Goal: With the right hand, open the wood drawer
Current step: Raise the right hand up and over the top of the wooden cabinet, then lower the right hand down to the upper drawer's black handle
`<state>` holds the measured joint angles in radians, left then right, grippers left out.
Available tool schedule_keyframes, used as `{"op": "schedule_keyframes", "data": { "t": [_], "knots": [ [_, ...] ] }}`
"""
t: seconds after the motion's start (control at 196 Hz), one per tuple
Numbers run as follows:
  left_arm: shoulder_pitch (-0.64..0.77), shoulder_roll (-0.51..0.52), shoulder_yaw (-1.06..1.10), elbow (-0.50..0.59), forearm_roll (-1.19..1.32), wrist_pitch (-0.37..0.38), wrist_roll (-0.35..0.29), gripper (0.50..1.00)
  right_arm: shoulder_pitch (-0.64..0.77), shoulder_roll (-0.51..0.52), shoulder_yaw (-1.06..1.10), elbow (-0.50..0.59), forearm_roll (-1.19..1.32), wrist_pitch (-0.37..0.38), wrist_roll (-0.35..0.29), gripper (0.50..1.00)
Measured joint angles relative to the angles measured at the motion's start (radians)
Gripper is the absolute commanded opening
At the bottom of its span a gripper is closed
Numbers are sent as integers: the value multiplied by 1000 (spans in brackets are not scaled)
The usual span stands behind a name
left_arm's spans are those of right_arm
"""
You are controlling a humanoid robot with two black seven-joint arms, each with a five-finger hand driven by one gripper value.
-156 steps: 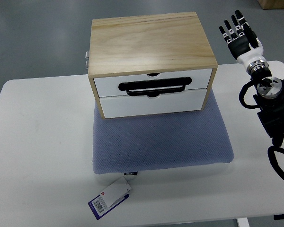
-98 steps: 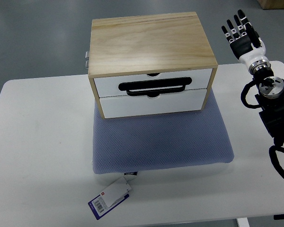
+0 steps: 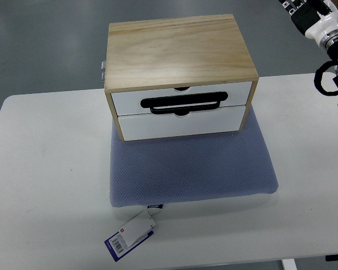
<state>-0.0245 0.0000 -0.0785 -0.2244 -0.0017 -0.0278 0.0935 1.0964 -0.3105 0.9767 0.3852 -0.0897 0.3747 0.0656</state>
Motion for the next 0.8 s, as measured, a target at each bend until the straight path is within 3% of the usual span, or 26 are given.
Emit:
{"op": "schedule_keyframes", "data": {
  "t": [0.23, 0.363, 0.573, 0.798],
  "knots": [
    [-1, 0, 0, -1, 4, -3, 1, 1000, 297, -57, -445, 28, -173, 29, -50, 944],
    [-3, 0, 1, -1, 5, -3, 1, 1000, 474, -53, -697, 90, -333, 76, -120, 944],
    [-3, 0, 1, -1, 5, -4, 1, 1000, 700, -42, -979, 286, -454, 213, -239, 944],
    [-3, 0, 0, -1, 5, -4, 2, 1000, 900, -33, -1189, 612, -466, 236, -362, 940]
  ]
}}
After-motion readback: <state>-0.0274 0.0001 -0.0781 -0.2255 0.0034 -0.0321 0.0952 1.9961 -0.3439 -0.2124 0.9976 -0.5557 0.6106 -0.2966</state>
